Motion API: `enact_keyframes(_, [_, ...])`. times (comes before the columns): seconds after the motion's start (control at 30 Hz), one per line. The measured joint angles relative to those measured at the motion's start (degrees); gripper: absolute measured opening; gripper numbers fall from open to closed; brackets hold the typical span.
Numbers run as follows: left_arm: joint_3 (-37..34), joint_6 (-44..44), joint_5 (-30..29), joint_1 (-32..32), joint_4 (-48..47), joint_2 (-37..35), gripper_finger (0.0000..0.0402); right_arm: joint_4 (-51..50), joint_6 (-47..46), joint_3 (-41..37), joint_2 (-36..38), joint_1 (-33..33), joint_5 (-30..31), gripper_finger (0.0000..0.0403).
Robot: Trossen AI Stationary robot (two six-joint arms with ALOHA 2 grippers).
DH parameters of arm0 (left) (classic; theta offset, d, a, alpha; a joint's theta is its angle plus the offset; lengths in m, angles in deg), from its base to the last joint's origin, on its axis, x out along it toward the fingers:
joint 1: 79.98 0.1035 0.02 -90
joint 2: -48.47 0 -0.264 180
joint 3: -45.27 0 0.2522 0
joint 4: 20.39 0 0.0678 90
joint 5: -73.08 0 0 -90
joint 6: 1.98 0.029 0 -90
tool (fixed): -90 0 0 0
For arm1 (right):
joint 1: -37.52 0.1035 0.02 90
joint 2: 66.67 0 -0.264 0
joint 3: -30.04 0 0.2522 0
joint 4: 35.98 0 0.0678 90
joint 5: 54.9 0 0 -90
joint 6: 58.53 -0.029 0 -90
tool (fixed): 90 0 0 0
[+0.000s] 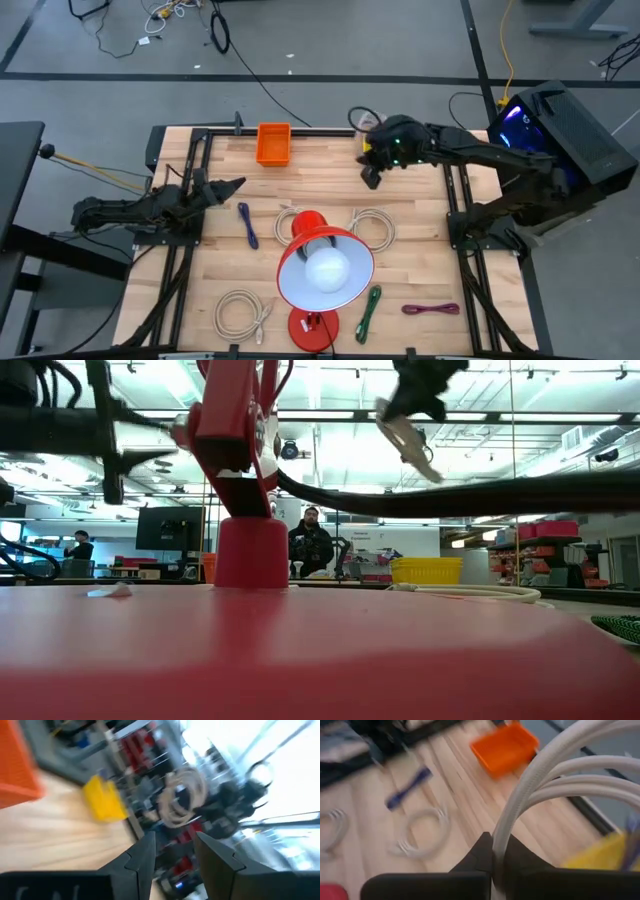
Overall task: Pick & Place USB Port
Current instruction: Put the brown HDMI cable into the orange bin
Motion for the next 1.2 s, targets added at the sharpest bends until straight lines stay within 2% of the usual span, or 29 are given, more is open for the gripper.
enact_keyframes(0.13, [0.2,3.7,0.2,0.0,8.4,2.0,0.0142,4.5,0.8,3.1,-4.2,1.9,-4.6,0.0010])
enact_keyframes(0.23, [3.5,5.7,0.3,0.0,8.1,6.3,0.0142,5.0,2.3,7.0,-8.8,3.7,-5.7,0.0010])
enact_keyframes(0.4, [16.1,13.3,1.3,0.2,8.1,20.8,0.0142,2.8,6.7,16.2,-15.9,5.7,-5.7,0.0010])
enact_keyframes(0.5, [25.2,17.0,3.4,1.6,2.7,31.1,0.0142,1.2,8.6,20.8,-19.2,6.4,-5.7,0.0010])
enact_keyframes(0.6, [31.4,16.7,8.3,4.1,-3.5,40.1,0.0142,0.3,9.7,24.1,-20.9,7.3,-5.6,0.0010])
enact_keyframes(0.73, [37.4,17.1,16.2,7.4,-0.4,49.1,0.0142,-1.2,11.0,25.4,-21.2,9.0,-5.1,0.0010])
enact_keyframes(0.9, [44.8,20.0,23.8,11.3,1.1,56.6,0.0142,-4.2,11.6,25.4,-21.3,10.6,-4.9,0.0010])
enact_keyframes(1.03, [49.7,21.2,29.0,13.0,1.1,60.6,0.0142,-5.3,13.0,25.4,-21.3,11.6,-2.1,0.0010])
enact_keyframes(1.2, [51.9,20.0,31.4,13.2,2.3,64.3,0.0142,-6.7,13.2,25.4,-21.0,11.5,-0.9,0.0010])
